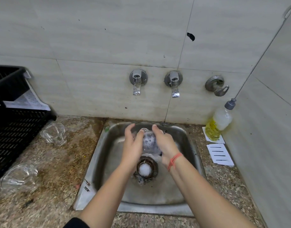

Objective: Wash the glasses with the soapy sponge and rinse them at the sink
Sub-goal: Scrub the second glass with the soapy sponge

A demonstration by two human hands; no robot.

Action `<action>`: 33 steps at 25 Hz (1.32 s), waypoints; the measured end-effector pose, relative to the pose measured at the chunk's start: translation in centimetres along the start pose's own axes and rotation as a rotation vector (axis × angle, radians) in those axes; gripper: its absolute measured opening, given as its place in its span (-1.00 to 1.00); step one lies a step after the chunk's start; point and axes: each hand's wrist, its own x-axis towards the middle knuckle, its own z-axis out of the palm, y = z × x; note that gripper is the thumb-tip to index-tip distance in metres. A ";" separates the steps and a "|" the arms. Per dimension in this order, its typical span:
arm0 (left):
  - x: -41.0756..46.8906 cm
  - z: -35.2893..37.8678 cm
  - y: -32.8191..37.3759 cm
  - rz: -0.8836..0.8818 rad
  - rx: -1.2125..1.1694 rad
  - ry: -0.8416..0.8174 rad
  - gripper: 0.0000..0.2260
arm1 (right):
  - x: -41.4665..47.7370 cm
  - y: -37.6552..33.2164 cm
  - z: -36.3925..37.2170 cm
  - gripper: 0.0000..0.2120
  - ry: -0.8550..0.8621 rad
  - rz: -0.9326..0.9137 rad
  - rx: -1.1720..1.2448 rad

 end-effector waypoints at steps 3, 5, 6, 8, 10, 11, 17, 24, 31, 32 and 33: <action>1.1 -0.4 1.6 -0.604 -0.250 -0.086 -0.70 | -1.5 2.2 0.0 -0.58 0.158 -0.651 -0.497; 0.4 -0.1 2.0 -0.433 -0.115 -0.060 -0.77 | -1.9 3.1 0.5 -0.51 0.249 -0.632 -0.311; 0.2 0.2 1.4 -0.130 -0.012 0.009 -0.77 | -1.6 2.3 0.7 -0.47 0.250 -0.422 -0.132; -0.8 0.0 0.2 0.416 0.197 0.119 -0.73 | -0.8 0.8 0.0 -0.54 0.004 0.068 0.179; -0.9 0.1 -0.5 0.417 0.127 0.089 -0.73 | -1.0 -0.4 -0.5 -0.65 -0.108 0.110 0.146; -0.9 0.2 0.2 0.201 -0.036 0.079 -0.74 | -1.2 0.0 -0.5 -0.67 -0.055 -0.066 0.010; -0.7 0.3 2.6 -0.265 -0.344 -0.035 -0.85 | -2.6 3.1 0.7 -0.62 0.291 -0.953 -0.399; -0.4 -0.2 1.2 -0.212 -0.236 0.047 -0.82 | -1.7 1.7 0.6 -0.67 0.208 -0.575 -0.394; -0.7 0.1 0.6 0.161 -0.089 0.168 -0.91 | -1.0 1.4 1.1 -0.51 0.067 0.028 0.220; -0.8 0.1 0.6 0.260 -0.010 0.156 -0.90 | -0.8 0.8 0.9 -0.53 0.003 0.136 0.258; -0.8 0.1 0.9 0.245 -0.010 0.113 -0.89 | -0.7 0.5 0.7 -0.56 -0.001 0.106 0.192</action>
